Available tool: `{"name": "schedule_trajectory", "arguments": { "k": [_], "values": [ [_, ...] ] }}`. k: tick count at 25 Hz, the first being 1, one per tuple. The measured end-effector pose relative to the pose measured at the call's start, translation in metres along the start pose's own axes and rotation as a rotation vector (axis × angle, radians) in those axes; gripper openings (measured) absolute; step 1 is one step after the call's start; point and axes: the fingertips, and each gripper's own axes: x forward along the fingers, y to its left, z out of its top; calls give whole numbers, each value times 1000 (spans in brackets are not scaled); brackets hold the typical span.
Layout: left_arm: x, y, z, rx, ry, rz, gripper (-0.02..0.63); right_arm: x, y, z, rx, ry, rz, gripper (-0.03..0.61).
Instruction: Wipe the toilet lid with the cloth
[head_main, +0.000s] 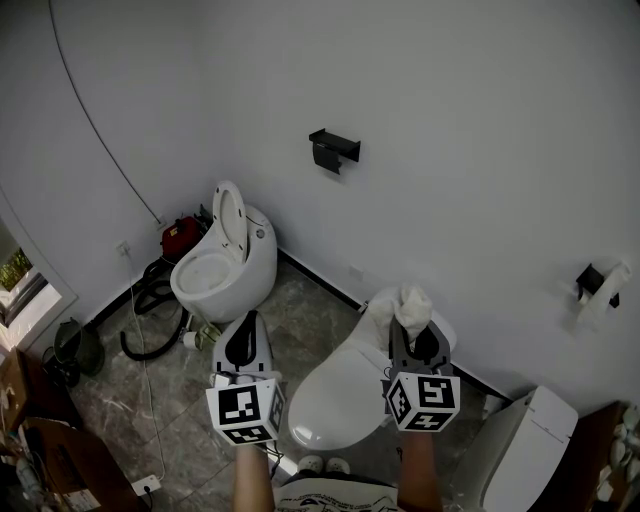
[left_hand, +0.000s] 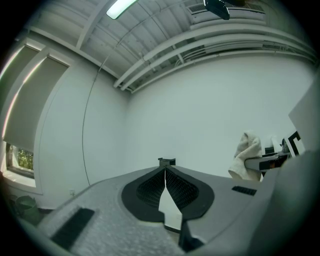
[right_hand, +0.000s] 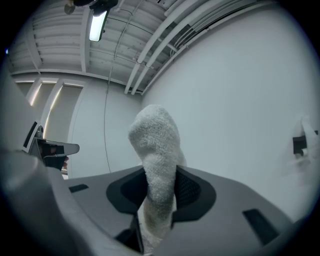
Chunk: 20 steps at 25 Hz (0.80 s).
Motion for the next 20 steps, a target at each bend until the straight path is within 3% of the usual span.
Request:
{"name": "schedule_trajectory", "arguments": {
  "k": [20],
  "values": [
    [1, 2, 0, -1, -2, -3, 11, 2, 2, 1, -9, 1, 4, 114]
  ]
}}
